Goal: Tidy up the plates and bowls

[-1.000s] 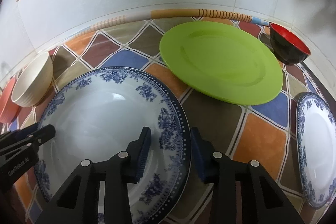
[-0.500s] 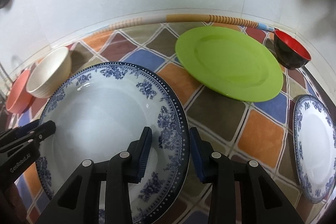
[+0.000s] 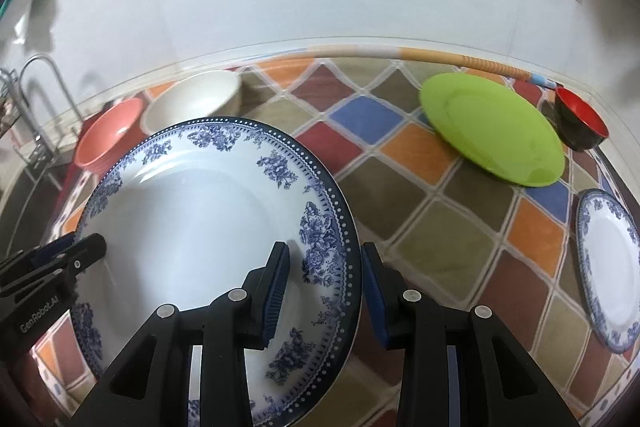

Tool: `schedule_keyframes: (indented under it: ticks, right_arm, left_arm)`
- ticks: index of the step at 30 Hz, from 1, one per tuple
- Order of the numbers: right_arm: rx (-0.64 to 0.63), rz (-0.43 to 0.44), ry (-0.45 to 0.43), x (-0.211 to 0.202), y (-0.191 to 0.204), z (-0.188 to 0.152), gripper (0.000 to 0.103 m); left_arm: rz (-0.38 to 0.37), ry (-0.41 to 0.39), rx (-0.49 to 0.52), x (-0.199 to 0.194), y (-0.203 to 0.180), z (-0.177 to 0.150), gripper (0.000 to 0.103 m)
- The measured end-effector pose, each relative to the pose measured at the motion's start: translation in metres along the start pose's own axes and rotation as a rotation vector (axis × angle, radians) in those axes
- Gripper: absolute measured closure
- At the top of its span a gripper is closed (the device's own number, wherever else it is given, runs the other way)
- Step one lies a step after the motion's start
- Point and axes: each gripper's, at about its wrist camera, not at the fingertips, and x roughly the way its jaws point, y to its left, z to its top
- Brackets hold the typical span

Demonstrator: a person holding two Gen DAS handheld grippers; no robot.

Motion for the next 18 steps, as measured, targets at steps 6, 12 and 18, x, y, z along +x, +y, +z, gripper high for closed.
schedule_keyframes:
  ticks: [6, 12, 18]
  right_arm:
    - [-0.029, 0.021, 0.021, -0.009, 0.044, -0.011, 0.066]
    - [-0.053, 0.042, 0.049, -0.009, 0.080, -0.018, 0.066]
    - [-0.080, 0.043, 0.082, -0.001, 0.106, -0.029, 0.066]
  left_arm:
    - [0.024, 0.026, -0.024, -0.009, 0.040, -0.015, 0.068]
    - [0.042, 0.045, -0.036, -0.007, 0.065, -0.025, 0.068]
    - [0.048, 0.080, -0.046, 0.004, 0.087, -0.035, 0.068]
